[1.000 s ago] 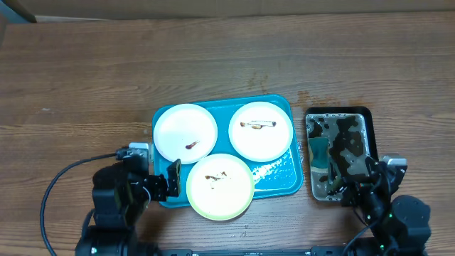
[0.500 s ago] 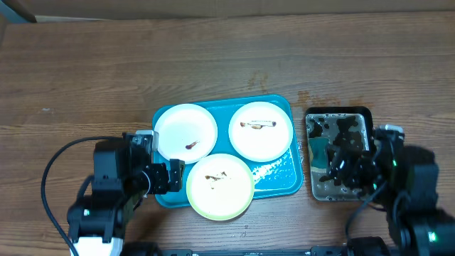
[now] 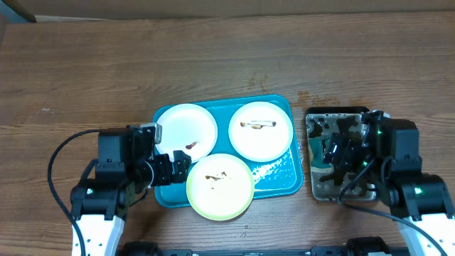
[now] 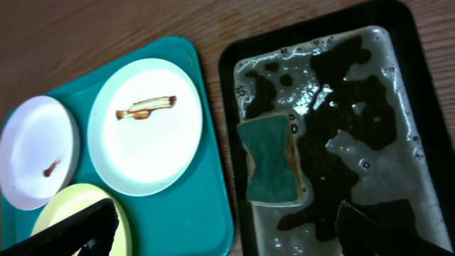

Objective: Clean dirty plates on tray and stack at the side
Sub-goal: 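Move left gripper to yellow plate rim, right gripper to sponge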

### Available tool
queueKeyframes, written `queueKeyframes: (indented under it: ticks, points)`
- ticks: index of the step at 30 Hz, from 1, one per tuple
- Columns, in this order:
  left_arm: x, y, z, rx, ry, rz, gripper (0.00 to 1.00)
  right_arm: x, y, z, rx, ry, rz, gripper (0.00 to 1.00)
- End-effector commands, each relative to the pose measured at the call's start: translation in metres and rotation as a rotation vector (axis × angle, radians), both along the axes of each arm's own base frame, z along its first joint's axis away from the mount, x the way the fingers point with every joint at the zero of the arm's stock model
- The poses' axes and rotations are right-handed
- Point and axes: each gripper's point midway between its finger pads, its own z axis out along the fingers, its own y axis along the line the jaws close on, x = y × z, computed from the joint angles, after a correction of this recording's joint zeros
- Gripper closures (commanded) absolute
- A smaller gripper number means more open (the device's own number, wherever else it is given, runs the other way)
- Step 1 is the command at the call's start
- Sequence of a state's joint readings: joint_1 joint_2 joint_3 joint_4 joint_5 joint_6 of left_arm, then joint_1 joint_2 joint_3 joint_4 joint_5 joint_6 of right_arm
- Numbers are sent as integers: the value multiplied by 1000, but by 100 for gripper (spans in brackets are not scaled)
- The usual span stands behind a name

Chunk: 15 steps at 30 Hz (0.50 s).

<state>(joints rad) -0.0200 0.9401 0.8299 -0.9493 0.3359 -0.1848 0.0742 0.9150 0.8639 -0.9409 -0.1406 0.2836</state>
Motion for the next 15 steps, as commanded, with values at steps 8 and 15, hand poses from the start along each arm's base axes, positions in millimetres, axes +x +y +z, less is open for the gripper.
queueKeyframes:
  ticks: [8,15]
  points:
    - [4,-20,-23,46,103,-98,0,9,-4,-4,-29,40,-15,0]
    - [-24,-30,-57,77,349,-78,0,7,-4,-5,-25,48,-14,0]
